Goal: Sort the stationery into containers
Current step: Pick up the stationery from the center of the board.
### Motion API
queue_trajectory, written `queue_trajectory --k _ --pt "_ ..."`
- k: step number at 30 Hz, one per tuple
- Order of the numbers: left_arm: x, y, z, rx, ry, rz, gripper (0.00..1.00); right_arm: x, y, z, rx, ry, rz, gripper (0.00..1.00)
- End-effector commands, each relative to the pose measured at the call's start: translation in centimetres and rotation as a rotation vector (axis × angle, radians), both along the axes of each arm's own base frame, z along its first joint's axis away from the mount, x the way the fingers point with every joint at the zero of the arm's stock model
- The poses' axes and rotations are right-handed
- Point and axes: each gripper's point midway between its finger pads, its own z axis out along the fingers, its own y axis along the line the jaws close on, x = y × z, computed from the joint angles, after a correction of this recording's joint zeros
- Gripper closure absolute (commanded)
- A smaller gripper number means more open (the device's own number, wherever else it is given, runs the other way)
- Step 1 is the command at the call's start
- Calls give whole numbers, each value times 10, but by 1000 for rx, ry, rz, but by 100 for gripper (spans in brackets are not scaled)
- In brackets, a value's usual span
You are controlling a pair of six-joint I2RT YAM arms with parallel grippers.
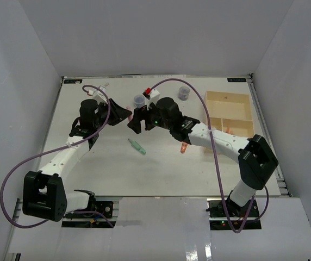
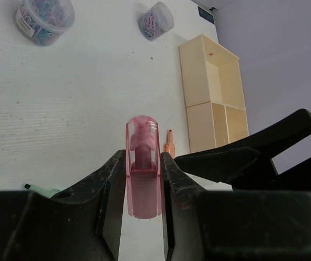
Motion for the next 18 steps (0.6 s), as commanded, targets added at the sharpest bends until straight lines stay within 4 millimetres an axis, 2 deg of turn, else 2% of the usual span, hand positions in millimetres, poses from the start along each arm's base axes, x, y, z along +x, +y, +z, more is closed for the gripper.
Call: queue_trajectory --k 1,7,12,18 --pt "-5 0 19 -5 -76 -8 80 5 17 29 67 -36 3 11" --pt "-5 1 19 -2 -80 -8 80 10 30 19 56 -19 12 16" --pt "-7 1 21 1 -89 -9 80 15 36 18 52 -19 11 23" --pt "-8 0 21 2 -92 -14 81 20 39 16 45 -25 -4 38"
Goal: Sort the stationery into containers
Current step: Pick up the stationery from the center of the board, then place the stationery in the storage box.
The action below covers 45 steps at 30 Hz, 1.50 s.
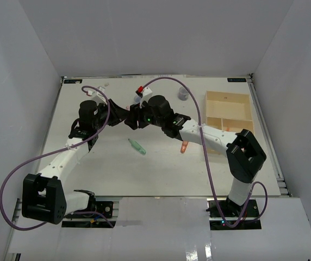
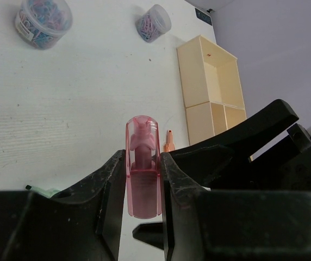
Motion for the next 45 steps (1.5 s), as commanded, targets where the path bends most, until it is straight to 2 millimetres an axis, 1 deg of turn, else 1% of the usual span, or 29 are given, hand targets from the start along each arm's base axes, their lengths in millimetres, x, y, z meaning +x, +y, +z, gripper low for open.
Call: queue_trajectory --k 1,6,8,9,11,12,14,15,16,19,20,22,23,25,27,28,29,30,31,33,34,35,36,37,38,39,40,43,45 --pt "-4 -1 16 -2 -60 -11 80 7 9 27 49 -48 -14 43" --pt "-5 -1 18 -1 -65 -18 80 9 9 26 44 -45 -18 57" --pt "-5 -1 18 0 -67 -20 80 10 8 25 42 -42 -27 66" --pt "-6 -1 19 -2 -72 -21 80 9 8 23 40 -39 -27 73" --pt "-6 -1 18 0 -71 -20 80 10 5 20 33 -35 -39 79" --pt "-6 -1 18 1 -71 -22 78 11 3 20 34 -36 -52 84" --pt "-7 -2 19 0 -73 -27 74 11 0 16 25 -33 -61 87" --pt "-7 -2 18 -1 -72 -29 71 10 -2 18 27 -34 -63 88" --pt "-9 -4 18 -4 -74 -38 60 11 -5 13 16 -31 -73 90" --pt "-9 -3 18 3 -87 -46 34 15 -17 12 -2 -37 -124 92" --pt "-9 -3 19 6 -91 -43 21 15 -25 2 -30 -27 -138 92" --pt "-9 -1 19 21 -99 -40 12 19 -40 -2 -59 -34 -186 92" --pt "-8 0 21 25 -103 -35 5 23 -51 -6 -81 -31 -212 92" --pt "-8 2 20 38 -103 -24 2 25 -78 -20 -150 -22 -275 92" --pt "-6 8 20 68 -117 -6 2 28 -113 -26 -215 -31 -344 92" --pt "-6 9 21 76 -120 -2 2 34 -128 -25 -232 -44 -381 92" --pt "-5 12 20 88 -114 12 2 32 -145 -20 -254 -52 -407 92" --pt "-3 14 19 97 -113 19 2 30 -167 -32 -323 -52 -435 92" --pt "-2 16 20 107 -117 22 2 36 -187 -32 -345 -51 -474 92" --pt "-1 18 17 116 -104 32 2 33 -219 -32 -374 -42 -516 92" --pt "-1 19 16 119 -102 34 2 31 -236 -37 -410 -30 -533 92" --pt "-1 19 15 123 -100 31 2 34 -258 -29 -403 -40 -583 92" --pt "-1 19 15 123 -101 28 2 34 -273 -30 -422 -43 -616 92" --pt "-1 18 14 122 -96 25 2 30 -287 -40 -450 -31 -633 92" --pt "-1 18 13 121 -92 23 2 30 -306 -39 -461 -28 -668 92" --pt "-2 17 12 119 -91 16 2 29 -315 -43 -468 -10 -677 92" --pt "-1 16 10 118 -84 13 2 28 -333 -53 -489 18 -706 92" --pt "0 16 9 116 -78 12 2 25 -355 -67 -500 62 -730 92" --pt "-1 16 8 114 -75 10 2 26 -359 -75 -492 94 -720 92"
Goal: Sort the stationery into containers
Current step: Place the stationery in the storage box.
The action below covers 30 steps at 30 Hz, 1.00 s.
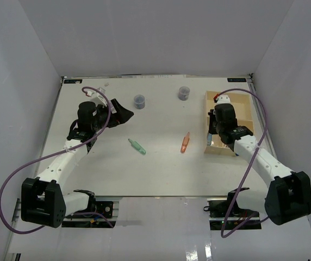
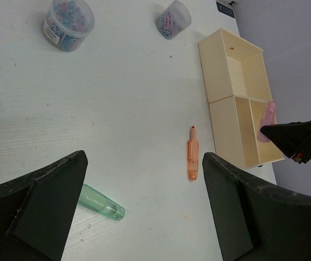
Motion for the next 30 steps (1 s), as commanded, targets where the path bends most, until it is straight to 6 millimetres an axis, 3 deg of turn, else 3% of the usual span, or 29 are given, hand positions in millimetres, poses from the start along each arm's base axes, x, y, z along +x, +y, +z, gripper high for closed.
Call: queue_trajectory --k 1,6,8,11,20,25,30 --pt "3 2 16 0 -40 -2 2 -6 -8 -16 2 57 23 92" --pt "4 1 13 3 -30 -7 2 -6 -15 -44 -14 140 3 91" --pt "3 0 13 4 -29 -10 2 -6 -18 -50 -16 159 -1 84" --pt "4 1 13 5 -27 -9 2 -3 -19 -48 -23 153 -6 64" --pt "3 -2 11 -3 -18 -22 2 -1 -20 -15 -14 87 -14 43" --pt "4 0 10 -6 -12 -18 2 -8 10 6 54 26 44 39" --pt "4 -1 9 -12 -5 -22 2 -29 61 -2 84 41 120 36"
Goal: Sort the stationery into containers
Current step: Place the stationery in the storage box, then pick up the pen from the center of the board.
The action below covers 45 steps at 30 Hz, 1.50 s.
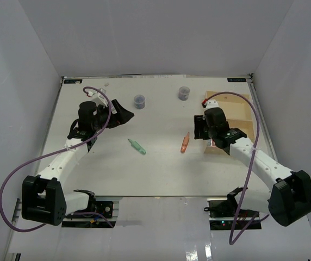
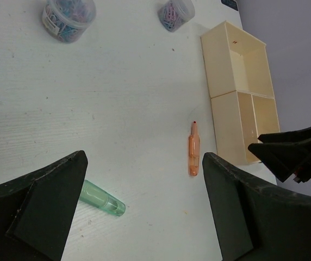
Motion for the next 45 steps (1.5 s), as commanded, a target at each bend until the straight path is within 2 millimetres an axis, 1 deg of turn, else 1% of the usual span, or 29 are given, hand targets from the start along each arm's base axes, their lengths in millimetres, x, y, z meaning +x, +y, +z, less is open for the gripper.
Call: queue_trajectory --k 1,2,3,5,6,7,8,12,17,19,23,28,29,30,34,35,38,45 --pt "5 0 17 -11 -37 -9 2 -6 32 6 53 -15 5 36" --pt "5 0 16 -11 -35 -8 2 -9 34 -2 48 1 -5 35" --pt "5 0 16 -9 -36 -7 2 -15 45 -7 69 13 -1 35" --pt "5 0 14 -9 -30 -10 2 -25 55 -23 56 38 7 32" --pt "5 0 14 -9 -30 -10 2 -26 61 -29 69 50 -7 32" --pt "5 -1 14 -13 -29 -13 2 -28 63 -34 66 54 -14 29" --pt "5 -1 14 -14 -27 -13 2 -33 68 -40 63 66 -7 29" --pt "4 -2 13 -16 -23 -15 2 -40 77 -64 49 125 -38 27" --pt "4 -1 12 -14 -20 -14 2 -42 81 -87 28 172 -76 27" --pt "5 -1 12 -14 -20 -11 2 -40 83 -90 32 174 -89 26" --pt "6 -1 11 -14 -17 -12 2 -38 83 -104 13 190 -112 27" --pt "8 0 11 -12 -17 -6 2 -38 80 -116 -22 210 -127 29" --pt "4 -1 5 -6 12 -10 2 -39 79 -119 -27 216 -129 30" --pt "5 0 5 -6 10 -8 2 -41 77 -121 -33 221 -129 32" --pt "5 0 5 -6 11 -9 2 -46 71 -126 -41 224 -134 40" --pt "5 0 5 -6 12 -8 2 -47 70 -126 -41 223 -137 43" --pt "5 -1 3 -8 18 -12 2 -50 64 -129 -56 222 -147 47" --pt "4 -2 2 -17 26 -19 2 -52 51 -130 -64 217 -173 49"
